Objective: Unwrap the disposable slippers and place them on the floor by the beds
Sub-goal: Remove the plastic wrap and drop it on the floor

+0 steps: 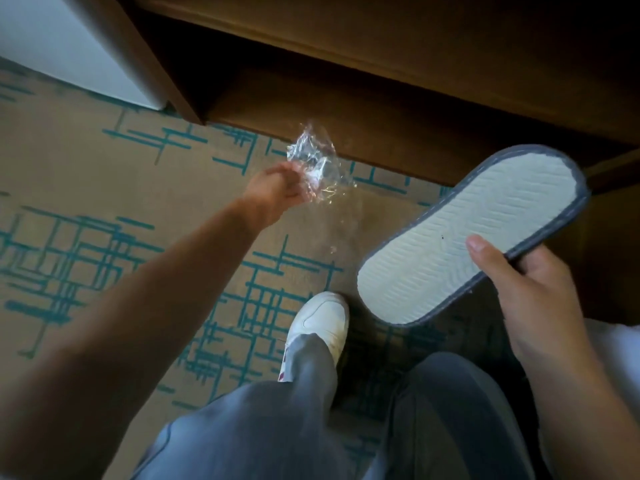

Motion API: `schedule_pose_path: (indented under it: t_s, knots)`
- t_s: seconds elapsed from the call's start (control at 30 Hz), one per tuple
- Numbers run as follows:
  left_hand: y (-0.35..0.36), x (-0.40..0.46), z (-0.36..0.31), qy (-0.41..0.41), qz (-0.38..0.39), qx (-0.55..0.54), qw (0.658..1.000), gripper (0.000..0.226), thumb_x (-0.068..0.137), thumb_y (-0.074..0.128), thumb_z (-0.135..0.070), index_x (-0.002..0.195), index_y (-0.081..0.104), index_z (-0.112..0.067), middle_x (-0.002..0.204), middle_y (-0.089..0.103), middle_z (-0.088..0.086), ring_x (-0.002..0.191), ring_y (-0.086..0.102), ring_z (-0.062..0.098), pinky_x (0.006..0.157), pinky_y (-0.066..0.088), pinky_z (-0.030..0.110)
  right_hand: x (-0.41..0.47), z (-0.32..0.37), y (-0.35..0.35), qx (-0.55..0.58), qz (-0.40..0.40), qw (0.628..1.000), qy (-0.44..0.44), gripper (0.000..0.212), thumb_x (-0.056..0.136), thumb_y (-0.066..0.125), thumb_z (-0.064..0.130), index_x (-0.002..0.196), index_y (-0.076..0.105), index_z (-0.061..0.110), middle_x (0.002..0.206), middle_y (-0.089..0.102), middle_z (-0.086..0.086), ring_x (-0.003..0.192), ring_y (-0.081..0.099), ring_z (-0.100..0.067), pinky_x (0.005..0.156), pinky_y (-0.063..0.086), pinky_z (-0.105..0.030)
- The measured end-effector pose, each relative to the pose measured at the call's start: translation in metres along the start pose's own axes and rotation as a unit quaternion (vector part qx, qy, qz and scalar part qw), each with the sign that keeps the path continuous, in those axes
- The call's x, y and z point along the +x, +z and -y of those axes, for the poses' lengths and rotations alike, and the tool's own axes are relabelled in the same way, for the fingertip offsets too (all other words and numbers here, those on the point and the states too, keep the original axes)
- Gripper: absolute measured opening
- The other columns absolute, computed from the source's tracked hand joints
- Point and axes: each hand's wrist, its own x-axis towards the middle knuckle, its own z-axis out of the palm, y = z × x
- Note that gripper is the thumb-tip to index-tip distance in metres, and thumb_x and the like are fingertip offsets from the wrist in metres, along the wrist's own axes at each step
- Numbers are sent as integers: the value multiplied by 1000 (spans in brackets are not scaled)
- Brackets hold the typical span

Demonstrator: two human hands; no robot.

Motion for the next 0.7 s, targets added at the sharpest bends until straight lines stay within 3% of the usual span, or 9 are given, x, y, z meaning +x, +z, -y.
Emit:
schedule_pose_path:
  t_s: [0.07, 0.13, 0.23, 0.33, 0.43, 0.53, 0.57, 0.63, 0.7]
  knots:
    - [10, 7, -2, -3, 43, -27, 999, 14, 99, 55, -3, 102, 64, -12, 75, 68, -1, 64, 68, 12, 72, 61, 32, 2, 0, -2, 46, -14, 999, 7, 17, 92, 70, 24, 101, 75, 38, 117, 74, 15, 115, 67, -6, 107, 47, -40]
    - [18, 15, 4, -7, 47, 13, 999, 23, 98, 60, -10, 121, 63, -10, 98, 69, 4, 82, 70, 18, 79, 61, 34, 5, 1, 0, 67, -21, 997, 21, 20, 93, 69, 20, 104, 74, 36, 120, 74, 12, 117, 67, -7, 108, 47, -41]
    - [24, 23, 24, 2, -2, 124, 992, 21, 94, 69, -24, 115, 66, -19, 115, 67, 5, 91, 67, 17, 90, 59, 33, 7, 2, -2, 77, -31, 996, 22, 19, 90, 71, 23, 106, 73, 34, 120, 74, 11, 117, 67, -8, 108, 47, -41]
    - [8, 26, 50, 5, 6, 248, 969, 27, 87, 77, -19, 112, 66, -22, 109, 72, 6, 80, 68, 15, 72, 59, 29, 4, 2, -7, 98, -32, 994, 25, 26, 81, 74, 32, 107, 73, 31, 121, 74, 10, 117, 67, -10, 108, 47, -40]
    - [-15, 27, 64, 60, 3, 498, 865, 42, 87, 73, -22, 127, 61, -25, 112, 72, 8, 94, 71, 31, 80, 61, 39, 0, -3, -11, 97, -29, 995, 26, 19, 90, 71, 23, 107, 72, 30, 120, 74, 10, 116, 67, -9, 107, 47, -38]
    - [-21, 17, 54, 188, -118, 573, 789, 50, 95, 57, -24, 143, 46, -25, 135, 58, 12, 113, 64, 35, 91, 55, 45, -5, -6, -9, 81, -15, 996, 17, 16, 92, 70, 20, 107, 71, 28, 115, 75, 14, 112, 69, -5, 99, 51, -30]
    - [-14, 10, 50, 249, -119, 597, 753, 52, 95, 57, -27, 145, 44, -25, 142, 52, 12, 119, 60, 35, 96, 52, 46, -7, -8, -10, 76, -16, 997, 11, 15, 92, 70, 21, 104, 72, 28, 111, 76, 17, 110, 69, -2, 95, 52, -25]
    - [3, 0, 49, 347, -43, 682, 642, 53, 97, 55, -41, 147, 42, -29, 153, 42, 10, 137, 46, 34, 111, 40, 49, -9, -8, -7, 56, -8, 998, -9, 12, 89, 72, 26, 99, 72, 30, 105, 75, 23, 106, 70, 1, 89, 53, -19]
    - [26, -1, 60, 381, 58, 763, 519, 53, 98, 50, -51, 147, 44, -33, 162, 32, 8, 150, 27, 33, 121, 25, 53, -14, -9, -13, 47, -3, 999, -21, 14, 82, 73, 36, 96, 74, 34, 106, 75, 24, 106, 69, 1, 90, 53, -21]
